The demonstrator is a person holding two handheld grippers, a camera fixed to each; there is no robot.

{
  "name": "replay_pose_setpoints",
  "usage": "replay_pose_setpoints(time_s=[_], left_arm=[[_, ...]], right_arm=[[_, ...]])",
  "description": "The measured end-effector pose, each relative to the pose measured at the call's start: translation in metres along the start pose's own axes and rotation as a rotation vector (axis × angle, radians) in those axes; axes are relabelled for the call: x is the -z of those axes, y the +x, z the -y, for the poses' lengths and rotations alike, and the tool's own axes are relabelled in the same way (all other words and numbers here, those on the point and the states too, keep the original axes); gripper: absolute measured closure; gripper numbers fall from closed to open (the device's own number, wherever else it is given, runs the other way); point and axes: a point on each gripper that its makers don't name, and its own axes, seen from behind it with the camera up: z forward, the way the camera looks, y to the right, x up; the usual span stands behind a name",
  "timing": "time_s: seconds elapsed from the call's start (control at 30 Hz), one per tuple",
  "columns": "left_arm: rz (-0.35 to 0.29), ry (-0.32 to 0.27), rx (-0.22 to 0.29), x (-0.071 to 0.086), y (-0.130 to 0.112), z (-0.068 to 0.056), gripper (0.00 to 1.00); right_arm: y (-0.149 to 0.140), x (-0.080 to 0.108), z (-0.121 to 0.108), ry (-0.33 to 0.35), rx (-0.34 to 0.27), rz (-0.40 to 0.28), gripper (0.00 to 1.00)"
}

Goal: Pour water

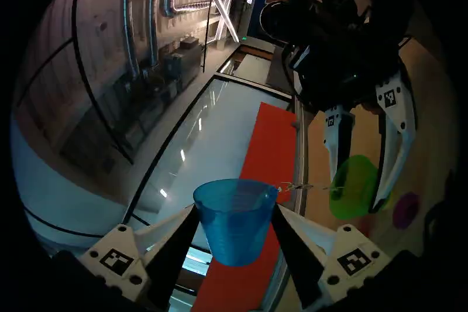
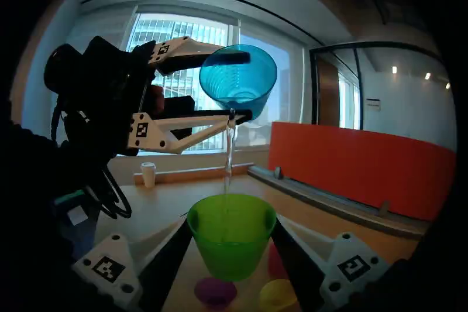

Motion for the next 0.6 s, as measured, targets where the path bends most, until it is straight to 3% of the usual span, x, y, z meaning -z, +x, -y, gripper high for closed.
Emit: replay_pose_setpoints(time_s=[0.6], left_arm=[[-0.014, 0.013, -0.042, 0.0012, 0.0043, 0.0046, 0.16]], right_arm=[[0.0017, 0.0003, -0.0009, -0.003, 0.002, -0.004, 0.1]])
